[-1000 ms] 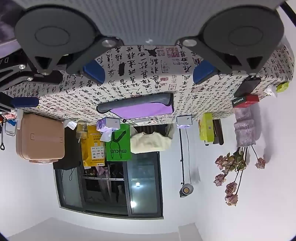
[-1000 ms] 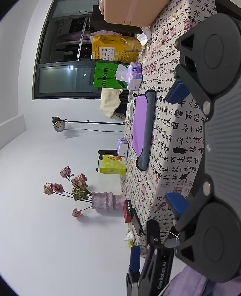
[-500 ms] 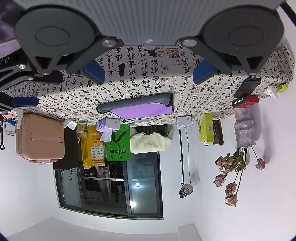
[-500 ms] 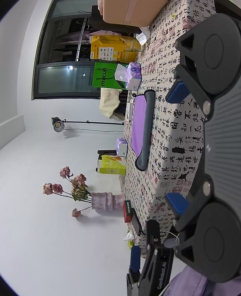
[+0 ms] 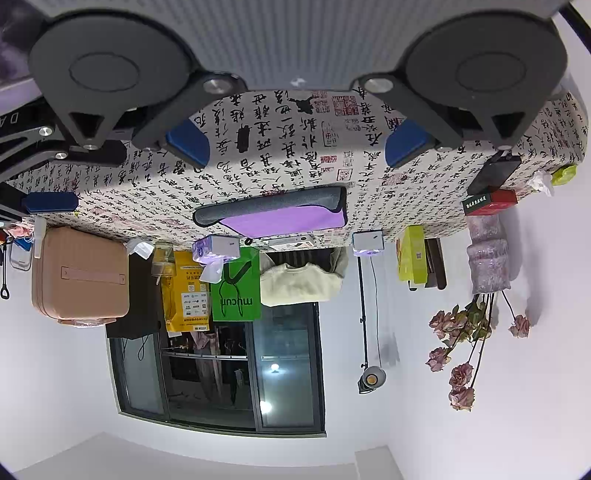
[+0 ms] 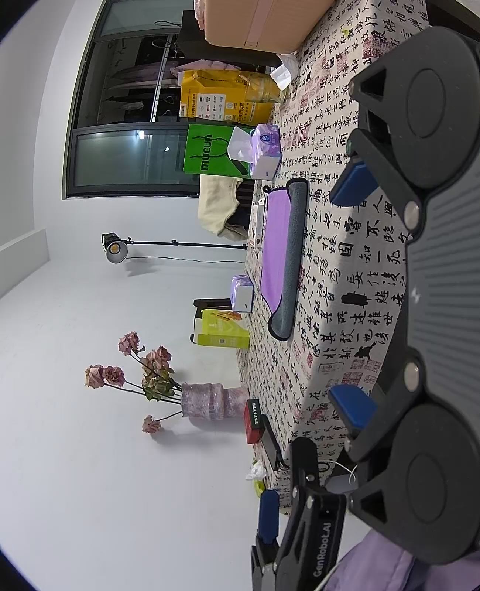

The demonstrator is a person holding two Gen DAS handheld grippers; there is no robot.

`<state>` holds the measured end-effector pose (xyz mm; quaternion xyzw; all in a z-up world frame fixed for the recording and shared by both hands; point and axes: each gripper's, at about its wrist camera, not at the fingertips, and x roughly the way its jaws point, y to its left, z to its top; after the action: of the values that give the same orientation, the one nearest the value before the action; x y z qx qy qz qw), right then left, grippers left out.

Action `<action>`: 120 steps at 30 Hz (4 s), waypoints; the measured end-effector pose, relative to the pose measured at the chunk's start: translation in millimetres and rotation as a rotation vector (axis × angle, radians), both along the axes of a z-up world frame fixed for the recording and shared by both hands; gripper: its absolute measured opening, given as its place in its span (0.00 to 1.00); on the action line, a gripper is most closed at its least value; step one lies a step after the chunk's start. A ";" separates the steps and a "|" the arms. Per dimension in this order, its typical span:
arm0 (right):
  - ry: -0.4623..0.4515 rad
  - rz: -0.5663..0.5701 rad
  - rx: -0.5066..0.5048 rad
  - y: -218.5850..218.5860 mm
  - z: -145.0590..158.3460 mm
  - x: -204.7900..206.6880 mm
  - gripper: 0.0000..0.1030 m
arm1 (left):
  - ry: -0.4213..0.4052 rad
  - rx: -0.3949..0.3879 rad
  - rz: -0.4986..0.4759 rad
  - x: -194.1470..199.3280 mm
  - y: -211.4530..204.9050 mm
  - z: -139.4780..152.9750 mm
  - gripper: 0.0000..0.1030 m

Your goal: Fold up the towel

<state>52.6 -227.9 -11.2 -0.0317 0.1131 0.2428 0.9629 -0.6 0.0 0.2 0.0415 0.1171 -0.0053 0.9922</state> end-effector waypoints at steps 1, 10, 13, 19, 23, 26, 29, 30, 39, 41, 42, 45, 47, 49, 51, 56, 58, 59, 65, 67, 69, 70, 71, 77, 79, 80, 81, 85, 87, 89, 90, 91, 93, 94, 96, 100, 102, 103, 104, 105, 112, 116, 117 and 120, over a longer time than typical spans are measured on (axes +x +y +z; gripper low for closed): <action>0.000 -0.001 0.000 0.0 -0.1 0.0 1.00 | 0.000 0.000 0.000 0.0 0.0 0.0 1.00; 0.000 0.000 0.000 -0.1 0.2 -0.2 1.00 | -0.001 0.001 0.001 0.0 -0.1 -0.1 1.00; -0.001 0.000 0.000 -0.2 0.2 -0.1 1.00 | -0.001 0.002 0.000 1.8 1.6 -0.6 1.00; -0.001 -0.001 0.000 -0.6 0.3 -0.2 1.00 | -0.001 0.001 0.000 1.8 1.7 -0.5 1.00; -0.002 -0.001 -0.001 -0.5 0.1 -0.2 1.00 | -0.002 0.002 0.001 2.8 3.0 -1.4 1.00; -0.001 0.000 -0.001 -0.4 0.2 -0.1 1.00 | -0.002 0.002 0.000 3.0 3.3 -1.5 1.00; -0.002 -0.001 -0.001 -0.4 0.4 -0.4 1.00 | -0.002 0.002 0.000 2.7 2.9 -1.4 1.00; -0.002 -0.001 -0.001 -0.4 0.3 -0.4 1.00 | -0.002 0.002 0.000 3.1 3.3 -1.6 1.00; -0.003 -0.001 -0.002 -0.3 0.5 -0.5 1.00 | -0.003 0.002 0.000 2.6 2.9 -1.5 1.00; -0.003 -0.001 -0.002 -0.3 0.4 -0.6 1.00 | -0.002 0.002 0.000 2.6 2.8 -1.5 1.00; -0.002 -0.001 -0.002 -0.3 0.4 -0.6 1.00 | -0.002 0.002 0.000 1.9 2.7 -1.0 1.00; -0.002 -0.001 -0.001 -0.3 0.3 -0.5 1.00 | -0.002 0.002 0.000 1.3 2.4 -0.7 1.00; -0.001 -0.001 -0.001 -0.5 0.9 -0.5 1.00 | -0.002 0.002 0.000 1.2 2.2 -0.7 1.00; -0.001 -0.001 0.000 -0.6 0.9 -0.4 1.00 | -0.002 0.002 0.000 1.3 2.2 -0.8 1.00; -0.002 -0.001 -0.001 -0.5 0.8 -0.6 1.00 | -0.002 0.002 0.000 1.5 2.6 -0.9 1.00; 0.000 0.000 0.000 -0.5 0.8 -0.4 1.00 | -0.002 0.002 0.001 1.3 2.1 -0.9 1.00; 0.000 0.000 0.000 -0.6 0.7 -0.5 1.00 | -0.002 0.002 0.000 1.3 2.1 -0.9 1.00; 0.000 -0.001 0.000 -0.6 0.7 -0.5 1.00 | -0.002 0.002 0.000 1.3 2.0 -0.9 1.00; 0.001 0.000 0.000 -0.2 0.4 -0.2 1.00 | 0.002 0.004 -0.002 1.4 -1.0 -4.6 1.00; 0.004 0.001 0.001 0.3 -0.7 0.6 1.00 | 0.003 0.003 -0.001 1.7 -0.9 -4.6 1.00; 0.004 0.001 0.000 1.0 -1.4 0.9 1.00 | 0.003 0.004 -0.001 2.1 -1.5 -4.9 1.00; 0.004 0.000 0.001 -0.1 -2.0 0.5 1.00 | 0.003 0.004 -0.002 2.2 -1.5 -4.8 1.00; 0.005 0.000 0.002 -0.2 -2.0 0.5 1.00 | 0.003 0.004 -0.001 2.2 -1.5 -4.8 1.00; 0.006 0.000 0.002 0.1 -2.0 0.8 1.00 | 0.000 0.006 0.007 4.3 -1.7 -4.2 1.00; 0.004 0.003 -0.001 0.3 -1.8 1.2 1.00 | -0.004 0.001 0.018 7.0 -0.1 -1.8 1.00; 0.001 0.002 -0.003 0.2 -1.1 2.1 1.00 | -0.008 -0.002 0.022 9.2 1.2 -0.3 1.00; -0.001 -0.002 -0.004 0.2 -0.9 3.5 1.00 | -0.014 0.001 0.030 12.1 2.2 0.9 1.00; -0.005 -0.009 -0.009 0.0 -3.2 12.9 1.00 | -0.030 0.013 0.068 28.6 8.1 6.1 1.00; -0.012 -0.015 -0.015 -1.1 -5.2 20.5 1.00 | -0.017 0.015 0.066 40.4 11.5 9.0 1.00; -0.018 -0.027 -0.027 -2.4 -5.5 31.4 1.00 | -0.014 0.016 0.071 50.5 13.1 9.9 1.00; -0.021 -0.033 -0.028 -3.3 -5.1 37.0 1.00 | -0.015 0.016 0.073 54.7 13.5 9.5 1.00; -0.023 -0.039 -0.023 -4.9 -4.8 43.9 1.00 | -0.011 0.014 0.074 59.6 14.1 8.9 1.00; -0.018 -0.053 -0.010 -8.9 -4.4 57.4 1.00 | 0.004 0.000 0.068 69.6 14.2 8.1 1.00; -0.015 -0.057 -0.006 -10.7 -4.6 64.2 1.00 | 0.013 -0.006 0.067 75.3 13.3 7.7 1.00; -0.013 -0.067 -0.008 -13.4 -5.0 77.1 1.00 | 0.021 -0.008 0.060 84.3 11.7 7.6 1.00; -0.017 -0.073 -0.011 -18.7 -3.0 100.8 1.00 | 0.021 0.005 0.060 100.9 8.1 9.9 1.00; -0.018 -0.077 -0.013 -20.9 -1.8 111.8 1.00 | 0.026 0.003 0.063 109.4 8.1 11.4 1.00; -0.019 -0.077 -0.015 -22.0 -1.1 117.8 1.00 | 0.029 0.004 0.065 113.7 8.2 12.0 1.00; -0.021 -0.078 -0.017 -23.4 -0.8 123.4 1.00 | 0.032 0.004 0.069 118.4 8.3 12.3 1.00; -0.022 -0.080 -0.019 -23.8 0.2 128.0 1.00 | 0.035 0.002 0.073 122.8 9.2 12.4 1.00; -0.008 -0.090 -0.026 -28.0 2.0 165.7 1.00 | 0.079 -0.021 0.089 157.4 16.7 8.3 1.00; -0.003 -0.084 -0.042 -24.7 1.6 183.8 1.00 | 0.096 -0.036 0.103 175.7 22.2 7.9 1.00; -0.002 -0.083 -0.044 -23.6 1.2 188.0 1.00 | 0.101 -0.040 0.106 180.7 24.1 7.8 1.00; 0.005 -0.077 -0.047 -20.3 0.3 201.2 1.00 | 0.115 -0.049 0.116 192.8 27.2 6.3 1.00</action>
<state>253.8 -248.2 -10.9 -0.0495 0.1224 0.2027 0.9703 192.3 27.2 6.5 0.0098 0.1757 0.0470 0.9833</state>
